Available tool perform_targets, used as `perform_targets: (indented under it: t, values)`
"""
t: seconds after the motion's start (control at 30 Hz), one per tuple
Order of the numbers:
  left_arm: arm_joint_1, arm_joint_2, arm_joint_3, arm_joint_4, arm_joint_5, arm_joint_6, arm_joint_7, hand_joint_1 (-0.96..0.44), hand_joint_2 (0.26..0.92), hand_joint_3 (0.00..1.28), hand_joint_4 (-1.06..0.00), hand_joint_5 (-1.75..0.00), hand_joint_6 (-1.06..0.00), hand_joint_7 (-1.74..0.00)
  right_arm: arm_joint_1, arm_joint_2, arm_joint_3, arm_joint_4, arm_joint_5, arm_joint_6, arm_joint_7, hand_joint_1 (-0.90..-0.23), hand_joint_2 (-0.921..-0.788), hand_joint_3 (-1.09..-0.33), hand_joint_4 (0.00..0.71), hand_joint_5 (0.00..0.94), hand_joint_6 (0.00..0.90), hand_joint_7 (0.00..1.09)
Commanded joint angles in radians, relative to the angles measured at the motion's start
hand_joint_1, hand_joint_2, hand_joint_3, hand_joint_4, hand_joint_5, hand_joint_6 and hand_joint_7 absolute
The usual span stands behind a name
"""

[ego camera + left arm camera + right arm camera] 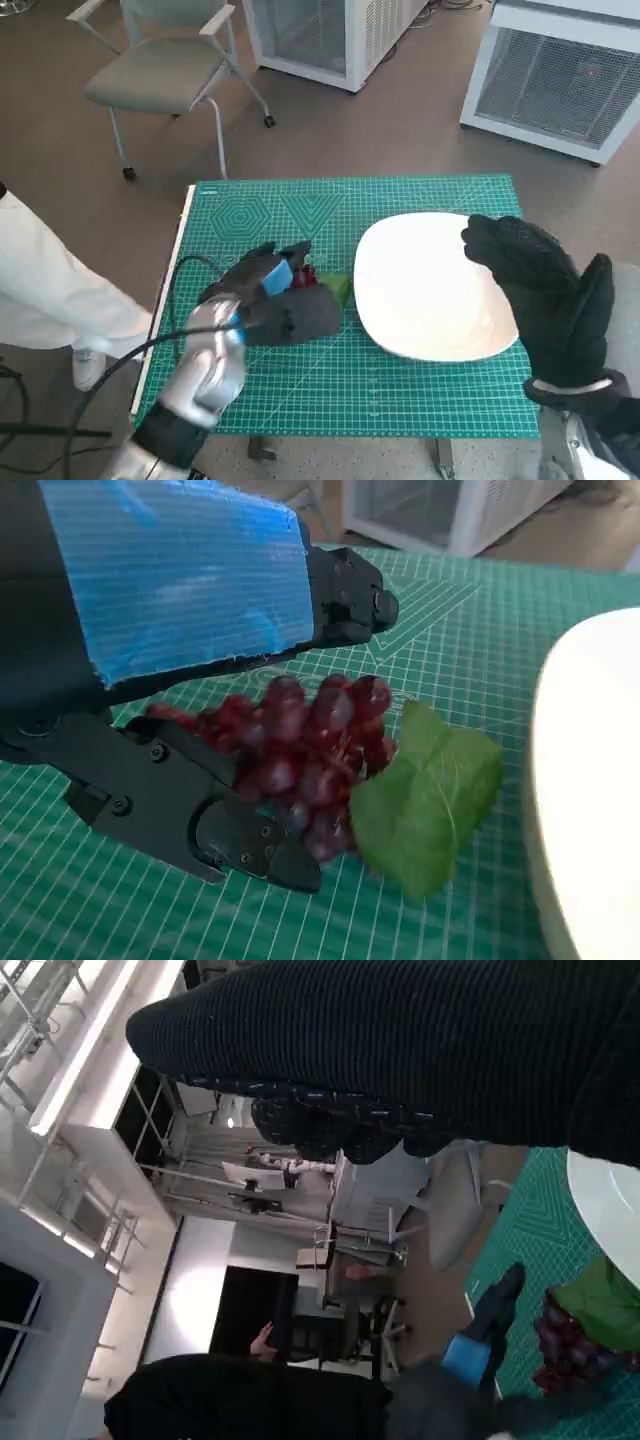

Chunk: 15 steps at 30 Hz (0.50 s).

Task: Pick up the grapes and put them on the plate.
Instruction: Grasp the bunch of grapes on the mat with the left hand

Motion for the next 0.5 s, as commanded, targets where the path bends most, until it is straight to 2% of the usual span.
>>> perform_targets:
  t: [0.03, 0.3, 0.5]
  values:
    - [-0.095, -0.048, -0.030, 0.240, -0.011, -0.070, 0.085, -0.30, 0.734, 0.00, -0.06, 0.00, -0.20, 0.00, 0.018, 0.004, 0.005, 0.005, 0.000, 0.020, -0.006, -0.345, -0.921, -0.607, 0.402, 0.833, 0.230, 0.99]
    - [-0.167, -0.081, -0.060, 0.466, -0.021, -0.155, 0.143, -0.28, 0.734, 0.00, -0.04, 0.00, -0.18, 0.00, 0.024, 0.004, 0.007, -0.001, 0.001, 0.021, -0.006, -0.344, -0.921, -0.608, 0.400, 0.833, 0.229, 0.99]
    - [-0.196, -0.090, -0.081, 0.553, -0.024, -0.191, 0.153, -0.24, 0.744, 0.00, -0.02, 0.00, -0.16, 0.00, 0.029, 0.004, 0.005, -0.001, 0.005, 0.021, -0.004, -0.346, -0.921, -0.608, 0.400, 0.834, 0.227, 0.99]
